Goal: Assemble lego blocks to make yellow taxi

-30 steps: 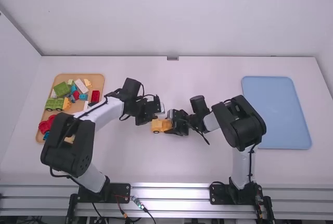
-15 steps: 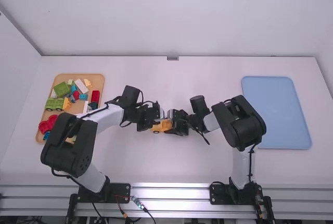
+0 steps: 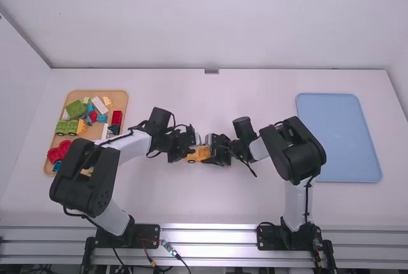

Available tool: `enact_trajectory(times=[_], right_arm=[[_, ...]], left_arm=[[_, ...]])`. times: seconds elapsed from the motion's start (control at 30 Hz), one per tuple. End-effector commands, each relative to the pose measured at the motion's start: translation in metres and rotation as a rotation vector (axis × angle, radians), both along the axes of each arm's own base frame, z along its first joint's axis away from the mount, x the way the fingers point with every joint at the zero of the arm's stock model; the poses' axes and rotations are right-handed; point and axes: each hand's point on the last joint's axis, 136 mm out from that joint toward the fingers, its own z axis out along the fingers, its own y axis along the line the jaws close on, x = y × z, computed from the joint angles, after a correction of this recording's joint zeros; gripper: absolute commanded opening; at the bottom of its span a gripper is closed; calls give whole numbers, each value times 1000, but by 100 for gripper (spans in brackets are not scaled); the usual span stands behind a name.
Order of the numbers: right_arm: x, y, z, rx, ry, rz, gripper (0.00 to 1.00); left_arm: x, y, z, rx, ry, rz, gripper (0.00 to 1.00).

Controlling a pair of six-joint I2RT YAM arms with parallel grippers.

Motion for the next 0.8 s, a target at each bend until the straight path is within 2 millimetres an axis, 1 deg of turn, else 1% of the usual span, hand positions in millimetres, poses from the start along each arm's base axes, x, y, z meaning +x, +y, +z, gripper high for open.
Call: enact_trajectory(times=[0.0,0.1,0.2,0.33,0.47,0.57,0.67,0.77], right_arm=[[1,-6,-11,-50,22,-38,45],[1,-6,-11,-50,23,-38,45],[1,-6,-11,-50,22,-38,45],[2,-5,-11,-48,21,-39,45],[2,-5,-11,-48,19,-38,45],[2,-5,-11,-48,18,-38,45],[2,-5,-10,-46,16,-38,45],[3,-5,-10,-46,15,-38,45]], left_arm=[[-6,5,-5,19,28,28,2],[-7,5,-6,28,29,31,2],[-2,12,-13,64,28,89,2],[-5,13,-17,60,28,93,2],[-4,18,-22,82,46,144,2],[-7,19,-25,86,58,147,2],[-13,15,-23,54,77,130,2],[-17,16,-28,57,92,131,2]])
